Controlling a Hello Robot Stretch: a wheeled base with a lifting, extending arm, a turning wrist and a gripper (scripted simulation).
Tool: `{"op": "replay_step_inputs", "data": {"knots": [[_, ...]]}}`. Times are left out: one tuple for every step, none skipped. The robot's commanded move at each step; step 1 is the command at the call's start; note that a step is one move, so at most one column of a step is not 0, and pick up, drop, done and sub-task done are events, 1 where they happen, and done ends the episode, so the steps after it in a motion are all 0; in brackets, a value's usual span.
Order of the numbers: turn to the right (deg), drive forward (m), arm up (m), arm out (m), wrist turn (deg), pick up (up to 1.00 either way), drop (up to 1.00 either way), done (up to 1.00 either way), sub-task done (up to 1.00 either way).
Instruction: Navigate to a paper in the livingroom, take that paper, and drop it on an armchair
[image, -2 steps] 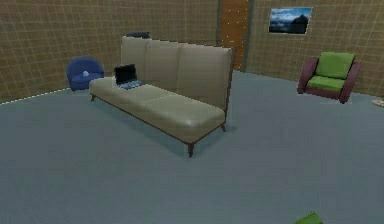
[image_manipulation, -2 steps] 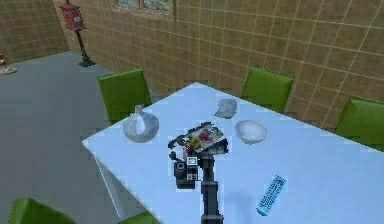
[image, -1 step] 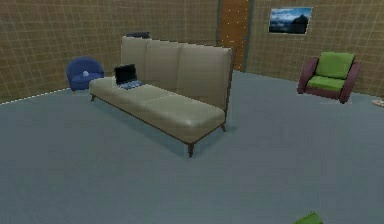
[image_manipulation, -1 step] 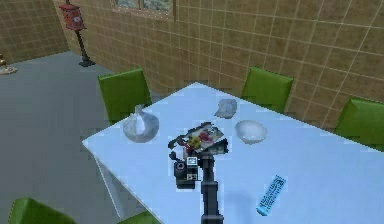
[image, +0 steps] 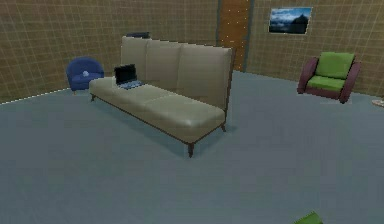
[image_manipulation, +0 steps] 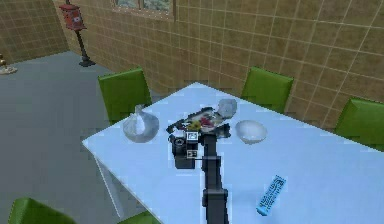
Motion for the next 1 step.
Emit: {"op": "replay_step_inputs", "data": {"knots": [[0.0, 0.00, 0.24, 0.00, 0.0, 0.00, 0.00, 0.00, 0.00]]}}
